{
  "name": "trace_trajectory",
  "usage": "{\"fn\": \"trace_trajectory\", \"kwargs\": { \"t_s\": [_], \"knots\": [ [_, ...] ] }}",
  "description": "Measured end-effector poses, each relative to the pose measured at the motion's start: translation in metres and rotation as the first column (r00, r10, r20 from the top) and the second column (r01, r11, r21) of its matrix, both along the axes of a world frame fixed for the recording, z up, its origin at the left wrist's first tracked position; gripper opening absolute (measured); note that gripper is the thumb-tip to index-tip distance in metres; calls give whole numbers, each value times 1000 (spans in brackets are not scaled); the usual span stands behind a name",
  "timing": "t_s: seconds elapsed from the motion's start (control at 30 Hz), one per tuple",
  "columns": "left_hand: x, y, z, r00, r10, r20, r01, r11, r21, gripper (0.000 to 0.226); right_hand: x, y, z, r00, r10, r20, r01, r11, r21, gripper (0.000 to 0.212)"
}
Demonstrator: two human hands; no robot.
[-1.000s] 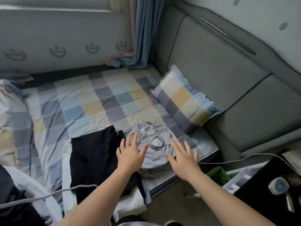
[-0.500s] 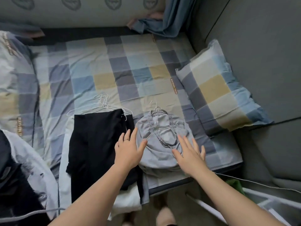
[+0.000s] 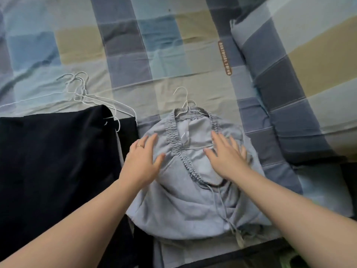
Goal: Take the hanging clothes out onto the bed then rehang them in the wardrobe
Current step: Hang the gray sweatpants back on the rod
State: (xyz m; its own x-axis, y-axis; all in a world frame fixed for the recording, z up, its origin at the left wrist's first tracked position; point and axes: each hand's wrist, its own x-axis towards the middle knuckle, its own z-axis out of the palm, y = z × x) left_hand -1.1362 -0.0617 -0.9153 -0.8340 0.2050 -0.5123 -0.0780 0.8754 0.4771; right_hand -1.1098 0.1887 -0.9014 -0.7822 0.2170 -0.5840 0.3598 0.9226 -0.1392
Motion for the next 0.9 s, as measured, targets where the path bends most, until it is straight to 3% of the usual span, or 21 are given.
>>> {"fn": "trace_trajectory", "kwargs": {
  "t_s": [0.3,0.43,0.6,0.77,0.9],
  "knots": [
    [-60,18,-91,996,0,-87,-17,981,-193,64,-86,38,-103,996,-41,-81,50,992,115,64],
    [-66,28,-92,988,149,-46,-152,986,-73,53,-98,41,-109,996,-62,-62,68,991,111,58],
    [-62,36,-60,939,340,-58,-327,931,163,37,-97,52,-79,995,-76,-60,77,997,26,58],
    [-59,36,3,928,365,-72,-345,917,199,39,-76,73,-14,989,-129,-67,122,988,-95,62],
    [-51,33,73,951,303,-52,-288,937,197,55,-42,84,56,994,-103,-36,96,983,-155,55]
  ]
}}
